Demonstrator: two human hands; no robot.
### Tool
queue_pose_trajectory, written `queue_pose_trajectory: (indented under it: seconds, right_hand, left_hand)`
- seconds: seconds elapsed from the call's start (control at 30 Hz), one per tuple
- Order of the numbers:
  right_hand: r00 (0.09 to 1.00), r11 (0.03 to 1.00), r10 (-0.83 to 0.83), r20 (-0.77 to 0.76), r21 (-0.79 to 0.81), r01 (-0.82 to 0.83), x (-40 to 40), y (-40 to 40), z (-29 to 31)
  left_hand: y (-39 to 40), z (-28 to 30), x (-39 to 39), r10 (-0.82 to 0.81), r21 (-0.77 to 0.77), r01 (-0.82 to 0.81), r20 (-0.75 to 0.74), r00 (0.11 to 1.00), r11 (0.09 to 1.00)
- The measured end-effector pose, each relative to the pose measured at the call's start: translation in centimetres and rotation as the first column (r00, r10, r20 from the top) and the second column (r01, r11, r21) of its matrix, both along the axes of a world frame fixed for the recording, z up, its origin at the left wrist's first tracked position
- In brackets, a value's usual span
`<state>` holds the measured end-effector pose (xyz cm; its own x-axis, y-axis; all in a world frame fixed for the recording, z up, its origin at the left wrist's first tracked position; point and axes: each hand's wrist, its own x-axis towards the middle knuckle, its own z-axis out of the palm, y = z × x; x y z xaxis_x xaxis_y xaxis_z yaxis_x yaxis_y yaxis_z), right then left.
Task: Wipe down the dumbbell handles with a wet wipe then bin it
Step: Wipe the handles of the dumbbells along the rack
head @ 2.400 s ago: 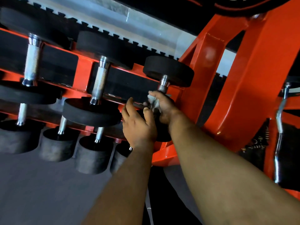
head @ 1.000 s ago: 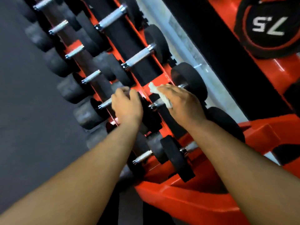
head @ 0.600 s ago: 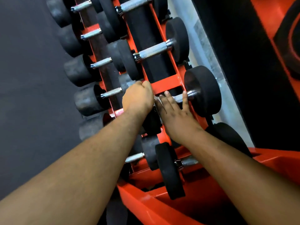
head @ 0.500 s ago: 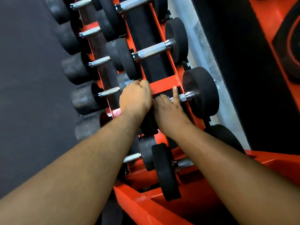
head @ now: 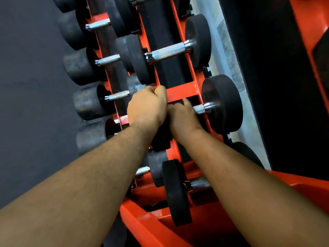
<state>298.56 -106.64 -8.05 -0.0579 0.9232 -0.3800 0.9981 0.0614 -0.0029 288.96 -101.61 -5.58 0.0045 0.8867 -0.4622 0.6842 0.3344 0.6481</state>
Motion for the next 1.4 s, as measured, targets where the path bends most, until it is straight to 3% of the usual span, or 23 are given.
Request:
queue_pose_trajectory:
  seconds: [0.07, 0.17, 0.3, 0.4, 0.53, 0.63, 0.73, 0.83, 0.9, 0.97, 1.0, 1.1, 1.2, 1.27, 1.4]
  right_hand:
    - [0.997, 0.997, 0.021, 0.076, -0.082, -0.015, 0.1, 0.2, 0.3]
    - [0.967, 0.998, 0.033, 0.251, 0.044, -0.045, -0.2, -3.1, -0.4]
    - [0.940, 0.988, 0.021, 0.340, 0.139, -0.072, -0.4, -5.3, -1.1]
    - [0.952, 0.985, 0.102, 0.289, 0.105, -0.137, 0.0, -2.7, -1.8]
    - [0.994, 0.987, 0.088, 0.059, 0.129, -0.095, 1.1, -0.8, -2.1]
    - [0.998, 0.953, 0.040, 0.046, 0.298, -0.052, 0.3, -4.4, -2.4]
    - [0.984, 0.954, 0.088, 0.156, 0.272, -0.129, -0.1, -6.8, -2.3]
    - [0.985, 0.957, -0.004, 0.170, 0.285, -0.046, -0.5, -3.8, -1.0]
    - [0.992, 0.999, 0.047, 0.117, 0.018, -0.049, -0.5, -0.8, 0.5]
    - [0.993, 0.993, 0.045, 0.106, -0.115, -0.033, -0.3, 0.7, 1.1]
    - [0.997, 0.994, -0.010, 0.077, -0.105, 0.019, -0.3, 0.4, 1.2]
    - [0.999, 0.980, -0.017, 0.046, 0.200, 0.008, 0.1, -3.5, -0.2]
    - [0.982, 0.985, 0.029, 0.189, 0.159, -0.060, 0.9, -6.5, -2.5]
    - [0.988, 0.985, -0.023, 0.153, 0.172, -0.003, 0.2, -4.2, -1.9]
    - [0.997, 1.000, -0.018, 0.069, -0.001, 0.018, 0.0, -0.2, -0.3]
  left_hand:
    - [0.0, 0.2, 0.0, -0.003, -0.003, 0.003, -0.002, 1.000, 1.000]
    - [-0.1, 0.4, 0.0, 0.005, -0.008, -0.005, -0.008, 1.000, 1.000]
    - [-0.1, 0.2, 0.0, -0.004, -0.015, 0.004, -0.021, 1.000, 1.000]
    - [-0.1, 0.2, 0.0, -0.002, -0.008, 0.002, -0.029, 1.000, 1.000]
    - [-0.1, 0.1, 0.0, 0.003, 0.005, -0.003, -0.017, 1.000, 1.000]
    - [-0.2, 0.0, 0.0, 0.011, 0.010, -0.011, -0.008, 1.000, 1.000]
    - [-0.3, 0.0, -0.1, 0.013, 0.011, -0.013, 0.001, 1.000, 1.000]
    - [-0.4, 0.1, 0.0, 0.003, 0.020, -0.003, -0.013, 1.000, 1.000]
    - [-0.3, 0.1, 0.0, 0.003, 0.027, -0.003, -0.018, 1.000, 1.000]
    - [-0.2, 0.1, 0.0, 0.003, 0.024, -0.002, -0.022, 1.000, 1.000]
    - [-0.2, 0.1, 0.1, 0.003, 0.020, -0.003, -0.020, 1.000, 1.000]
    - [-0.3, 0.2, 0.1, 0.021, 0.016, -0.021, -0.010, 1.000, 1.000]
    - [-0.3, 0.0, 0.1, 0.017, 0.014, -0.017, -0.019, 1.000, 1.000]
    - [-0.3, -0.2, 0.1, -0.004, 0.032, 0.005, -0.028, 1.000, 0.999]
    - [-0.1, -0.1, 0.1, -0.012, 0.039, 0.013, -0.027, 1.000, 0.999]
